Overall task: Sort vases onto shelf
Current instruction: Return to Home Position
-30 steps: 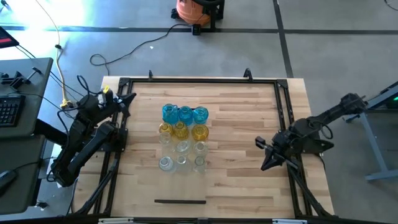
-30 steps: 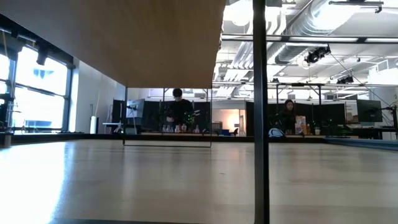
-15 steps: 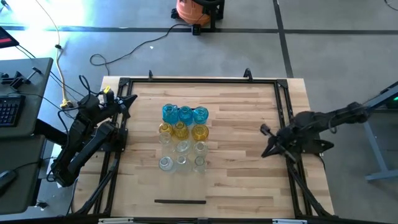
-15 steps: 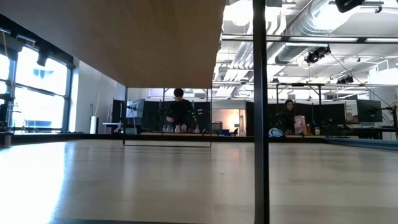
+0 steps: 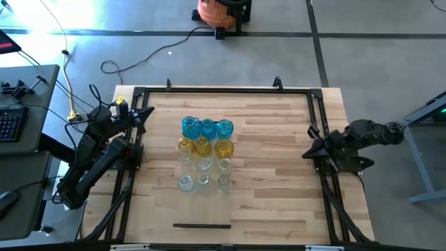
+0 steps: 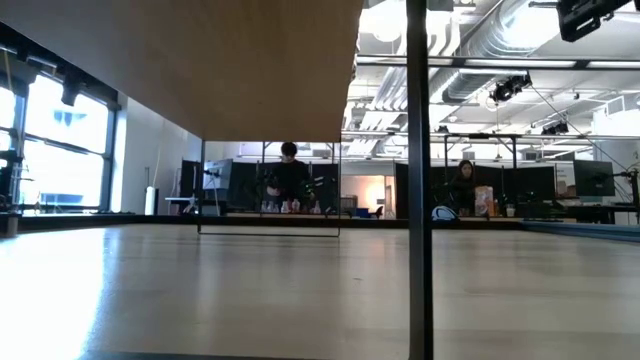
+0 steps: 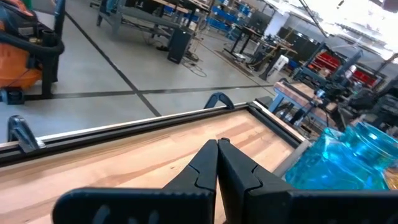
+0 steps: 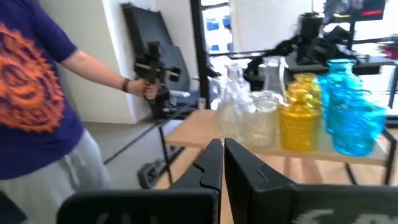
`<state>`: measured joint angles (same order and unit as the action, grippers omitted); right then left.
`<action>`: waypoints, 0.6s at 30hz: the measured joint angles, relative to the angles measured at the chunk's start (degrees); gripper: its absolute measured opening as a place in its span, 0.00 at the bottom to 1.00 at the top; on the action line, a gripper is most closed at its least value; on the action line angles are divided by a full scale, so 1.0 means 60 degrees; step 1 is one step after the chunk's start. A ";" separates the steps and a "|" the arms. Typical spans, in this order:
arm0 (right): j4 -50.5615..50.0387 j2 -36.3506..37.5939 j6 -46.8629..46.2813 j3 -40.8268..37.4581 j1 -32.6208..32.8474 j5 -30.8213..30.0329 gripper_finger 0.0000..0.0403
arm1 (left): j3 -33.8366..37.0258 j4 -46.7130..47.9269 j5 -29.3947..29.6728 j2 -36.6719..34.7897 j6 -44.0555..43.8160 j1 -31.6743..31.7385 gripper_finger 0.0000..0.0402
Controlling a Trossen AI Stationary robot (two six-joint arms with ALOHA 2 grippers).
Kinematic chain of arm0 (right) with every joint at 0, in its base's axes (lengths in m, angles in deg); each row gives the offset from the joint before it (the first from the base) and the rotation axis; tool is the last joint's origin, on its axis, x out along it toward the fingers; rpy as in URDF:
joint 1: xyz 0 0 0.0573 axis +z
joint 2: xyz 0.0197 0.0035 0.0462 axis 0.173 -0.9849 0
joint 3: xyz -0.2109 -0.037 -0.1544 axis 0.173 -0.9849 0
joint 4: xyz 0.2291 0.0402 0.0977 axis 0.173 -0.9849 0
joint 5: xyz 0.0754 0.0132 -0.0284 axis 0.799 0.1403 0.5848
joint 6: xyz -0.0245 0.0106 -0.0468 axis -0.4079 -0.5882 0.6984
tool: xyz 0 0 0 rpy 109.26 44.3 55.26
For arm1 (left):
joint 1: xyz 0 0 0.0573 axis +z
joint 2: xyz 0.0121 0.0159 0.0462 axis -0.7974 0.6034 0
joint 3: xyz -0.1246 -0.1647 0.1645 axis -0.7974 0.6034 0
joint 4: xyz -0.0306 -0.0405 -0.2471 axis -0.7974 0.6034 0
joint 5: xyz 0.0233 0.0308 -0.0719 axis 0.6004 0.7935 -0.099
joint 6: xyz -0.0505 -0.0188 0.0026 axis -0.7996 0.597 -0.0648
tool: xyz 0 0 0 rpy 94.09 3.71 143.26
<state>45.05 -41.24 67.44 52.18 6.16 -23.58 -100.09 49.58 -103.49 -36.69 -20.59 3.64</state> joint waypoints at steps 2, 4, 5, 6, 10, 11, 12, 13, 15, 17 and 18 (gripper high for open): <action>-0.0114 0.0058 0.0096 -0.0074 0.0000 -0.0253 0.00 | 0.0000 0.0000 -0.0129 0.0002 0.0116 -0.0002 0.00; 0.0056 0.0232 -0.0024 -0.0482 0.0000 -0.0429 0.00 | 0.0000 -0.0015 -0.0206 -0.0001 0.0120 0.0002 0.00; 0.0311 0.0364 -0.0154 -0.0828 0.0000 -0.0439 0.00 | 0.0000 -0.0012 -0.0232 0.0000 0.0122 0.0002 0.00; 0.0760 0.0522 -0.0311 -0.1273 0.0000 -0.0436 0.00 | 0.0000 -0.0007 -0.0236 0.0002 0.0102 0.0002 0.00; 0.3635 0.0885 -0.0591 -0.3330 0.0004 -0.0043 0.00 | 0.0000 0.0008 -0.0325 0.0000 -0.0012 0.0002 0.00; 0.4354 0.0840 -0.0563 -0.3724 0.0004 0.0140 0.00 | 0.0000 0.0020 -0.0370 0.0002 -0.0018 0.0002 0.00; 0.5000 0.0792 -0.0561 -0.4063 0.0004 0.0177 0.00 | 0.0000 0.0029 -0.0367 -0.0001 -0.0018 0.0001 0.00; 0.5058 0.0795 -0.0607 -0.4134 0.0007 0.0156 0.00 | 0.0000 0.0029 -0.0367 0.0002 -0.0027 0.0002 0.00; 0.4524 0.0776 -0.0847 -0.4076 0.0015 -0.0111 0.00 | 0.0000 0.0040 -0.0371 -0.0002 -0.0028 0.0002 0.00; 0.4351 0.0807 -0.0646 -0.4076 0.0008 -0.0181 0.00 | 0.0000 0.0042 -0.0369 -0.0001 -0.0029 0.0002 0.00; 0.4344 0.0835 -0.0546 -0.4076 0.0010 -0.0178 0.00 | 0.0000 0.0042 -0.0368 0.0002 -0.0032 0.0002 0.00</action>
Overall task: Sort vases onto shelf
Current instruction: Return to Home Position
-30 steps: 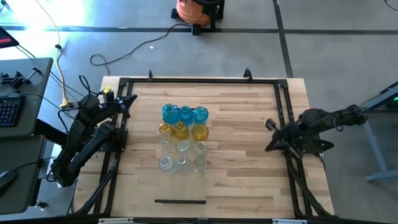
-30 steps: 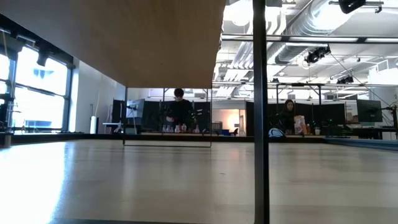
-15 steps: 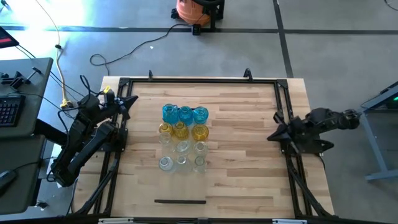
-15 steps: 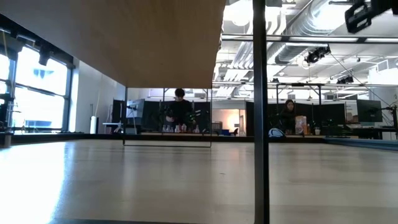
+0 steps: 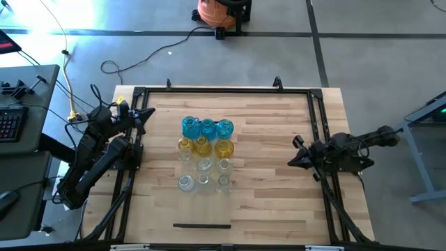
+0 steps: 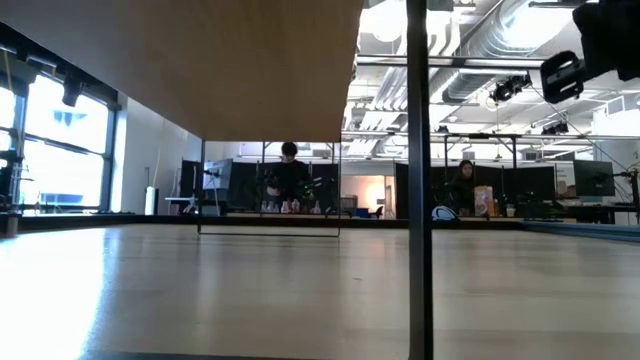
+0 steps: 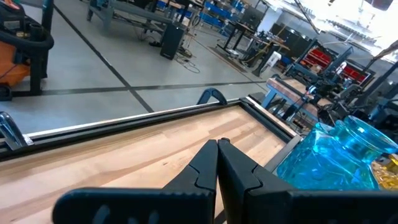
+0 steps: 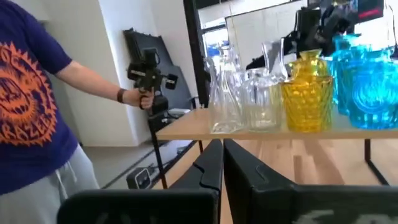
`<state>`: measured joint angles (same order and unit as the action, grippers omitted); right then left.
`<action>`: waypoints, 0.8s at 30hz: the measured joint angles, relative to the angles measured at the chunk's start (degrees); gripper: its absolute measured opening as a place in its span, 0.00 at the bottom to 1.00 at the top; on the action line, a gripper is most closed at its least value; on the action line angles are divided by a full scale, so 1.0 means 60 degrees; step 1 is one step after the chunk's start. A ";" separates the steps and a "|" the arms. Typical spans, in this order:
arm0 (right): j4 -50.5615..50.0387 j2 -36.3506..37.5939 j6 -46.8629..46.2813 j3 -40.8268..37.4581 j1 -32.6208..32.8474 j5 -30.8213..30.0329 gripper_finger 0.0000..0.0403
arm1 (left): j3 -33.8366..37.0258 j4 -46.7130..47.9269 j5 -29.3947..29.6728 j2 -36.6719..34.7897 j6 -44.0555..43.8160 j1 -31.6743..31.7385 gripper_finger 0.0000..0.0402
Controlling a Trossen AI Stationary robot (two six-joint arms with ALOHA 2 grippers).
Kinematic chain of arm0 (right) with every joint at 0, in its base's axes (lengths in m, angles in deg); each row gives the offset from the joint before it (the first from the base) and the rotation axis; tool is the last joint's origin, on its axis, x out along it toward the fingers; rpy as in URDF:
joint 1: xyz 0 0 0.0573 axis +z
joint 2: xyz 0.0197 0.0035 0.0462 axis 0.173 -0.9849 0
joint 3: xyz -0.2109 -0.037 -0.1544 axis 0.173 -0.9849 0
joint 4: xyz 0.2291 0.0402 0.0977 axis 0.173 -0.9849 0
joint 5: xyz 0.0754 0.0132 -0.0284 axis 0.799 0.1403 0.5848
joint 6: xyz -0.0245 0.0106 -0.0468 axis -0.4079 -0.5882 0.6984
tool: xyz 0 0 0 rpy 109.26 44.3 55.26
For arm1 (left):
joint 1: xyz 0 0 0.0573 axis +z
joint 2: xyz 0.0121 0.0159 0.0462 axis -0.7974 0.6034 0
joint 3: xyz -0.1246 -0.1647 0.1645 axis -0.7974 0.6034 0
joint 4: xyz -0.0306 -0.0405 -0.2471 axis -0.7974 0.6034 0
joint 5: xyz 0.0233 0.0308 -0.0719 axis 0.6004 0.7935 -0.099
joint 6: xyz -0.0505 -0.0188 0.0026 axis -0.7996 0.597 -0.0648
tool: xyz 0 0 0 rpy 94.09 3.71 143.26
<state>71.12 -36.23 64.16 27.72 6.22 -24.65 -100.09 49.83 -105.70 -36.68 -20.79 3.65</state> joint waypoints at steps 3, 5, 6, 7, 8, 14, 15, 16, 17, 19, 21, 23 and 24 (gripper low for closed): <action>-0.0423 0.0032 0.0318 0.0007 0.0003 -0.0168 0.00 | 0.0000 0.0013 0.0001 0.0000 0.0055 0.0000 0.00; -0.0826 0.0029 0.0533 0.0006 0.0004 -0.0408 0.00 | 0.0000 -0.0002 0.0005 0.0000 0.0201 0.0000 0.00; -0.0998 0.0031 0.0568 0.0007 0.0004 -0.0555 0.00 | 0.0000 -0.0023 -0.0002 0.0000 0.0222 0.0000 0.00; -0.1180 0.0028 0.0553 0.0004 0.0004 -0.0714 0.00 | 0.0000 -0.0064 -0.0040 0.0000 0.0262 0.0000 0.00; -0.1377 0.0028 0.0533 0.0007 0.0004 -0.0792 0.00 | 0.0000 -0.0081 -0.0138 0.0000 0.0343 0.0000 0.00; -0.1364 -0.0059 0.0802 0.0007 0.0004 -0.0918 0.00 | 0.0160 -0.0496 -0.0407 -0.0004 0.0583 -0.0015 0.00; -0.1364 -0.0059 0.0801 0.0007 0.0004 -0.0932 0.00 | 0.0280 -0.0596 -0.0403 -0.0001 0.0526 -0.0015 0.00; -0.1364 -0.0059 0.0796 0.0007 0.0004 -0.0950 0.00 | 0.0429 -0.0768 -0.0396 -0.0001 0.0426 -0.0015 0.00; -0.1365 -0.0059 0.0743 0.0007 0.0004 -0.0950 0.00 | 0.0590 -0.0995 -0.0408 0.0000 0.0320 -0.0030 0.00; -0.1367 -0.0059 0.0621 0.0007 0.0004 -0.0950 0.00 | 0.0936 -0.1472 -0.0497 -0.0004 0.0077 -0.0162 0.00; -0.1371 -0.0062 0.0449 0.0007 0.0004 -0.0954 0.00 | 0.1293 -0.1789 -0.0647 -0.0004 -0.0007 -0.0398 0.00; -0.1375 -0.0063 0.0327 0.0007 0.0004 -0.0950 0.00 | 0.1530 -0.2215 -0.0771 -0.0051 -0.0059 -0.0722 0.00; -0.1375 -0.0063 0.0324 0.0007 0.0004 -0.0954 0.00 | 0.1609 -0.2517 -0.0774 -0.0097 -0.0144 -0.0885 0.00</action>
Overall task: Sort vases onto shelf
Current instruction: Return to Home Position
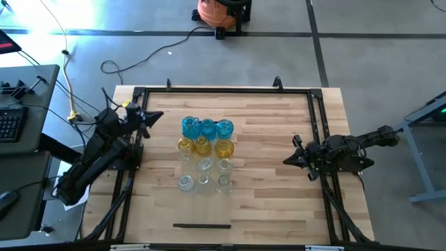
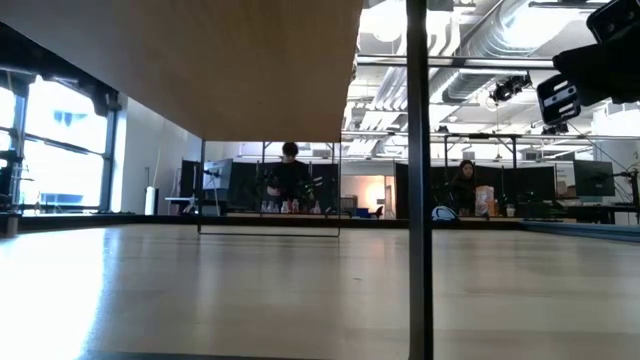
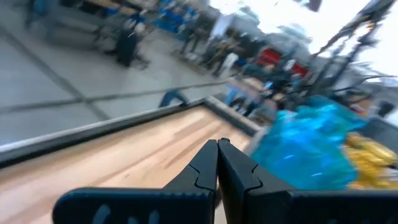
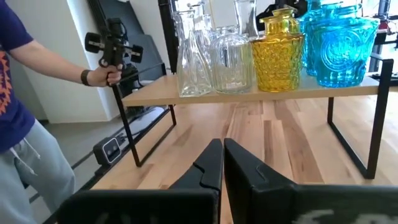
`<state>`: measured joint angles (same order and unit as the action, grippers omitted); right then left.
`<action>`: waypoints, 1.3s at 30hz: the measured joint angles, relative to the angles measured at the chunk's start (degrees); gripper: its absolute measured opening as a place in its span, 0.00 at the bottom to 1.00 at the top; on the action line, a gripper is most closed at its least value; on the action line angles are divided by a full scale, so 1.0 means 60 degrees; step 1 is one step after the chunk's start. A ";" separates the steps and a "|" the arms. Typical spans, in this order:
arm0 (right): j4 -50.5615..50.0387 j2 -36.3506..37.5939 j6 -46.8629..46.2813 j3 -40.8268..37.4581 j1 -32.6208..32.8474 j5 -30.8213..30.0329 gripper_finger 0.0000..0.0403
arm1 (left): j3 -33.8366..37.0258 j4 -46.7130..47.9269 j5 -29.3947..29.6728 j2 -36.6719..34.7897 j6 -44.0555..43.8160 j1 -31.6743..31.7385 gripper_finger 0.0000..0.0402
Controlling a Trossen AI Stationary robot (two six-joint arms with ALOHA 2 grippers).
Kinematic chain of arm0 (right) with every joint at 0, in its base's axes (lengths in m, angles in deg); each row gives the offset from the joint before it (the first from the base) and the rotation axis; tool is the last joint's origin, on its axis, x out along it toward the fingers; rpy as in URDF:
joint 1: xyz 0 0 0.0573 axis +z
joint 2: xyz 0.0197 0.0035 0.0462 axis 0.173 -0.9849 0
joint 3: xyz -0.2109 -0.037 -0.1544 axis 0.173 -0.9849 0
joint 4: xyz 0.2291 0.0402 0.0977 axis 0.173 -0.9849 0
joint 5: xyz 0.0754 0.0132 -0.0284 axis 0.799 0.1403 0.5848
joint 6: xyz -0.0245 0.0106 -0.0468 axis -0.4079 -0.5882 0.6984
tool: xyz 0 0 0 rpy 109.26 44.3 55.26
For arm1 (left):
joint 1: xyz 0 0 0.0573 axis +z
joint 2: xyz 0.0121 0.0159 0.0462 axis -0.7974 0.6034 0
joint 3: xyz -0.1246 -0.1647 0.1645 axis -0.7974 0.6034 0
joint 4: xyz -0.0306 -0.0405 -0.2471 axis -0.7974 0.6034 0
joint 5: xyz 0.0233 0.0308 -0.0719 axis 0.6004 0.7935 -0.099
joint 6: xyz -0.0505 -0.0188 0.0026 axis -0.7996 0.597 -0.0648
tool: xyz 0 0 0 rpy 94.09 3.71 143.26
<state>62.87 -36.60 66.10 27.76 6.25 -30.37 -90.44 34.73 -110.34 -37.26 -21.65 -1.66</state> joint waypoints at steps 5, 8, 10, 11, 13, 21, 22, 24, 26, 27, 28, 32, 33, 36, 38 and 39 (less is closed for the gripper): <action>-0.0004 0.0000 0.0047 0.0000 0.0000 0.0000 0.00 | 0.0113 -0.0642 0.0166 -0.0169 0.0283 -0.0893 0.00; -0.0007 0.0000 0.0059 0.0000 0.0000 0.0000 0.00 | 0.0111 -0.0608 0.0594 -0.0172 0.0538 -0.1367 0.00; -0.0007 0.0000 0.0128 0.0000 0.0000 -0.0003 0.00 | 0.0111 -0.0521 0.0811 -0.0172 0.0552 -0.1681 0.00; -0.0007 0.0000 0.0128 0.0000 0.0000 -0.0004 0.00 | 0.0114 -0.0467 0.0876 -0.0172 0.0555 -0.1856 0.00; -0.0011 0.0000 0.0055 0.0000 0.0000 0.0000 0.00 | 0.0114 -0.0416 0.0885 -0.0172 0.0560 -0.2251 0.00; -0.0011 0.0000 0.0103 0.0000 0.0000 -0.0002 0.00 | 0.0114 -0.0436 0.2012 -0.0172 0.0655 -0.3834 0.00; -0.0011 0.0000 0.0047 0.0000 0.0000 -0.0001 0.00 | 0.0114 -0.0447 0.2188 -0.0172 0.0654 -0.4015 0.00; -0.0011 0.0000 0.0041 0.0000 0.0000 0.0000 0.00 | 0.0118 -0.0562 0.2272 -0.0172 0.0647 -0.4400 0.00; -0.0011 -0.0003 0.0104 0.0000 0.0000 0.0000 0.00 | 0.0261 -0.1115 0.2247 -0.0172 0.0636 -0.4813 0.00; -0.0011 -0.0004 0.0127 0.0000 0.0000 -0.0002 0.00 | 0.0504 -0.1707 0.2100 -0.0172 0.0626 -0.5059 0.00; -0.0012 -0.0004 0.0132 0.0000 0.0000 0.0000 0.00 | 0.0797 -0.2283 0.1919 -0.0172 0.0582 -0.5316 0.00; -0.0014 -0.0004 0.0037 0.0000 0.0000 0.0000 0.00 | 0.2033 -0.3838 0.1820 -0.0172 0.0222 -0.6328 0.00; -0.0015 -0.0004 0.0040 0.0000 0.0000 0.0000 0.00 | 0.2177 -0.3671 0.1932 -0.0172 0.0168 -0.6536 0.00; -0.0015 -0.0004 0.0130 0.0000 0.0000 -0.0001 0.00 | 0.2125 -0.3298 0.2363 -0.0081 0.0513 -0.7039 0.00; -0.0015 -0.0007 0.0134 0.0000 0.0000 -0.0004 0.00 | 0.2122 -0.3213 0.2395 -0.0074 0.0788 -0.7219 0.00; -0.0014 -0.0007 0.0150 0.0000 0.0000 -0.0001 0.00 | 0.2134 -0.3197 0.2397 -0.0074 0.0880 -0.7290 0.00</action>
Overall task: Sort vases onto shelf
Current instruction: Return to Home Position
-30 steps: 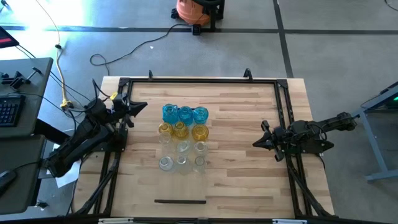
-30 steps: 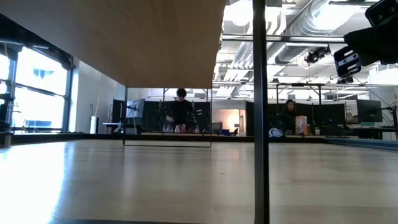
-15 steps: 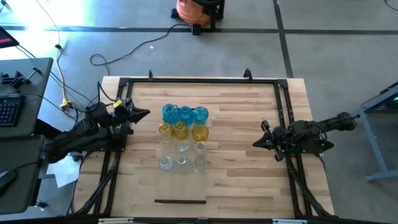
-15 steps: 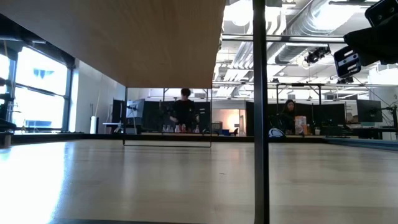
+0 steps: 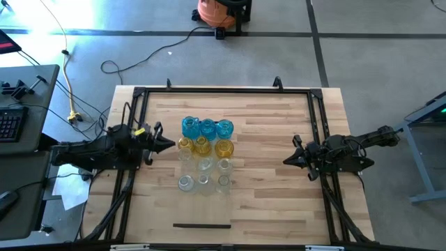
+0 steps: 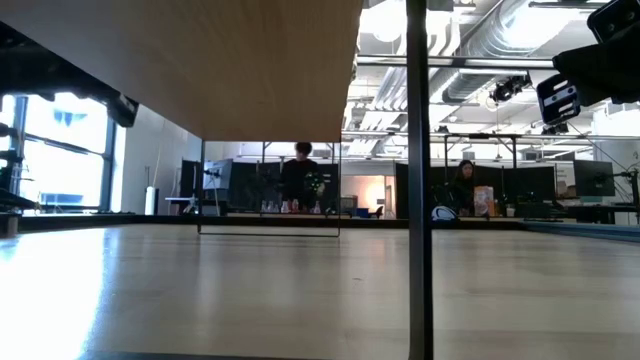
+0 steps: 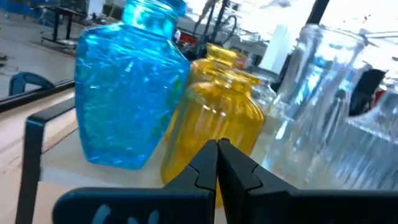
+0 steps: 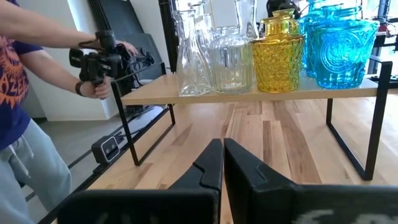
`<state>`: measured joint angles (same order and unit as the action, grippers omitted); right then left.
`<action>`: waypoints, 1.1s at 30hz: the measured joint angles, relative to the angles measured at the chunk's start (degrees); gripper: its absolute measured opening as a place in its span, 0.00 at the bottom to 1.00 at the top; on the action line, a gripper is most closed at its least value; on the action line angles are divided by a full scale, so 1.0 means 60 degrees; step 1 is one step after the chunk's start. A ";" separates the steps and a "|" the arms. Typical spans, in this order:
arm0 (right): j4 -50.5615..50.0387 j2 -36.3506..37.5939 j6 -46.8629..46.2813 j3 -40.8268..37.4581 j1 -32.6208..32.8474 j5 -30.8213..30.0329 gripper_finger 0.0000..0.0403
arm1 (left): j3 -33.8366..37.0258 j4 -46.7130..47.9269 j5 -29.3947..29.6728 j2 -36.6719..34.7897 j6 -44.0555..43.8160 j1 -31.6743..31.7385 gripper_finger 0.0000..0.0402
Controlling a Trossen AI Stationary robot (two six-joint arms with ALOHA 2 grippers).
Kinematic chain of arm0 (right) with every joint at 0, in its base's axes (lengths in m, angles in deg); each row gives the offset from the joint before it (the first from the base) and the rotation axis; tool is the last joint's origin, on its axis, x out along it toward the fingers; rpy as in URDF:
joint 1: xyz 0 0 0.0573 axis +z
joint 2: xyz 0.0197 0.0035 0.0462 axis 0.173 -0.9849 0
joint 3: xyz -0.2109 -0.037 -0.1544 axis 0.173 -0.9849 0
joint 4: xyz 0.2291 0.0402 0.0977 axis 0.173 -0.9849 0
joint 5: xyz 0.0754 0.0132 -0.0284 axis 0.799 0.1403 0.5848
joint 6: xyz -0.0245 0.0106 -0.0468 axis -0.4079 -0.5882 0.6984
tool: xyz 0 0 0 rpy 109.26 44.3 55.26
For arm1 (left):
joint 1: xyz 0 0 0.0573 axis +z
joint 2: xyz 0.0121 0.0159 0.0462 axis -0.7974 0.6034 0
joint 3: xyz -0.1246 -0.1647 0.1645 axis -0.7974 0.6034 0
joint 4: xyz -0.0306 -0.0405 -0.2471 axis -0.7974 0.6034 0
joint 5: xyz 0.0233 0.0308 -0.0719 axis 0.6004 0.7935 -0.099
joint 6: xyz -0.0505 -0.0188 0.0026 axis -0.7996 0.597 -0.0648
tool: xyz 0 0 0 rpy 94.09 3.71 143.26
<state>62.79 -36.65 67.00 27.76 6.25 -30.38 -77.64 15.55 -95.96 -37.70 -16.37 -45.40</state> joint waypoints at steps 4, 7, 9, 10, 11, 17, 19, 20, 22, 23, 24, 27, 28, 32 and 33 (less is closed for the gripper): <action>-0.0001 0.0000 0.0000 0.0000 0.0000 -0.0001 0.00 | 0.0024 0.0400 0.0318 -0.0021 0.0114 -0.0223 0.00; -0.0001 0.0004 0.0000 0.0000 0.0000 -0.0001 0.00 | 0.0024 0.0394 0.0497 -0.0025 0.0507 -0.0350 0.00; 0.0000 0.0004 0.0000 0.0000 0.0000 -0.0002 0.00 | 0.0024 0.0410 0.0499 -0.0022 0.0698 -0.0420 0.00; 0.0001 0.0004 0.0000 0.0000 0.0000 -0.0002 0.00 | 0.0024 0.0406 0.0499 -0.0022 0.0745 -0.0450 0.00; 0.0001 0.0004 0.0000 0.0000 0.0001 -0.0002 0.00 | 0.0024 0.0404 0.0503 -0.0022 0.0756 -0.0480 0.00; 0.0000 0.0004 0.0000 0.0000 0.0000 -0.0002 0.00 | 0.0024 0.0399 0.0503 -0.0024 0.0033 -0.0574 0.00; 0.0003 0.0004 0.0000 0.0000 0.0000 -0.0002 0.00 | 0.0024 0.0394 0.0503 -0.0029 0.0046 -0.0572 0.00; 0.0003 0.0004 0.0000 0.0000 0.0000 -0.0002 0.00 | 0.0024 0.0393 0.0503 -0.0029 0.0066 -0.0572 0.00; 0.0003 0.0004 0.0000 0.0000 0.0000 -0.0002 0.00 | 0.0024 0.0389 0.0505 -0.0029 0.0091 -0.0572 0.00; 0.0003 0.0004 0.0000 0.0000 0.0000 -0.0002 0.00 | 0.0024 0.0389 0.0503 -0.0029 0.0091 -0.0572 0.00; 0.0003 0.0004 0.0000 0.0000 0.0000 0.0000 0.00 | 0.0024 0.0386 0.0503 -0.0029 0.0091 -0.0572 0.00; 0.0003 0.0004 0.0000 0.0000 0.0000 -0.0002 0.00 | 0.0024 0.0382 0.0503 -0.0025 0.0091 -0.0572 0.00; 0.0003 0.0004 0.0000 0.0000 0.0000 -0.0002 0.00 | 0.0024 0.0386 0.0503 -0.0029 0.0091 -0.0572 0.00; 0.0003 0.0004 0.0000 0.0000 0.0000 -0.0002 0.00 | 0.0024 0.0382 0.0503 -0.0025 0.0095 -0.0568 0.00; 0.0003 0.0004 0.0000 0.0000 0.0000 -0.0002 0.00 | 0.0024 0.0384 0.0503 -0.0028 0.0095 -0.0568 0.00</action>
<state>62.80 -36.63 67.00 27.76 6.25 -30.40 -77.49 17.85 -92.95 -37.87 -15.80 -48.81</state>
